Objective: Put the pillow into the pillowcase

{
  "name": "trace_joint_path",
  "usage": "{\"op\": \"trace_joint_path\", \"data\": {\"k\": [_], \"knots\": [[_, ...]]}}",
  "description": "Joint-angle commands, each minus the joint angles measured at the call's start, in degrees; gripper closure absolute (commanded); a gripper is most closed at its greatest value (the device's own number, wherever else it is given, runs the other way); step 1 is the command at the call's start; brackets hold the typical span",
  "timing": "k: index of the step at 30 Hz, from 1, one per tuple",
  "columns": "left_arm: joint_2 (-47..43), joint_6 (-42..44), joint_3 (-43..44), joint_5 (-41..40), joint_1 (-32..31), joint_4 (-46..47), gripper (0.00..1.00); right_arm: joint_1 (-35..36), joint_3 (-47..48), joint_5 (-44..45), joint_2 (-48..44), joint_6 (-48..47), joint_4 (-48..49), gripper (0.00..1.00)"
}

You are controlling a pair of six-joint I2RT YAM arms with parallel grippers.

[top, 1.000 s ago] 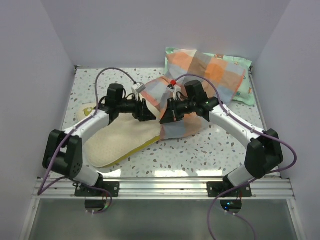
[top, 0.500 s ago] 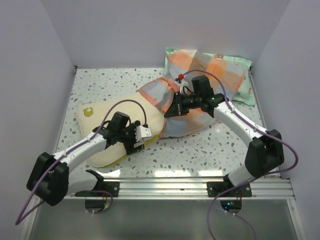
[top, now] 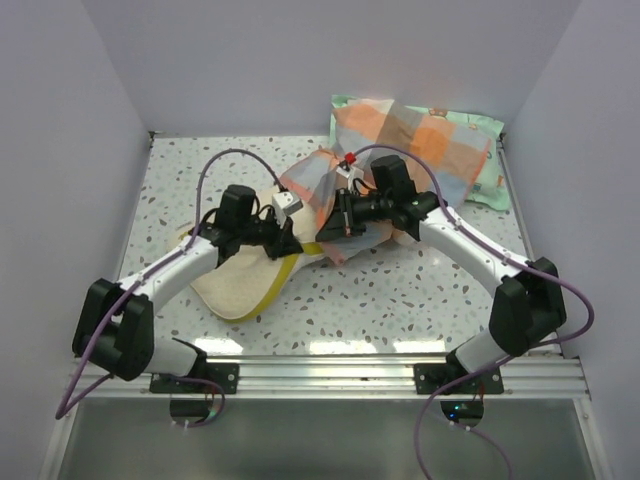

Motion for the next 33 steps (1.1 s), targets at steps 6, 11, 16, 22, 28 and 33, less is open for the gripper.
{"op": "trace_joint_path", "data": {"k": [6, 11, 16, 22, 28, 33], "knots": [[-4.6, -23.8, 0.6, 10.3, 2.7, 21.6, 1.0, 5.2, 9.1, -6.2, 0.3, 6.6, 3.2, 1.0], [-7.6, -21.2, 4.7, 16.0, 10.8, 12.9, 1.0, -4.8, 13.7, -2.9, -3.0, -0.6, -7.6, 1.0], [-9.8, -20.8, 7.0, 18.3, 12.8, 15.5, 1.0, -1.4, 14.2, 2.4, -3.0, -8.5, -13.5, 1.0], [-5.9, -27.5, 3.9, 16.2, 6.7, 28.9, 1.0, 9.9, 19.2, 0.0, 2.0, 3.4, -0.9, 1.0], [-1.6, -34.6, 5.1, 16.2, 6.2, 36.7, 1.0, 10.7, 24.2, -3.1, 2.0, 22.0, 14.0, 1.0], [-4.4, -29.7, 2.4, 17.0, 9.3, 32.2, 1.0, 9.2, 22.3, -1.9, -1.6, 22.9, 12.8, 1.0]]}}
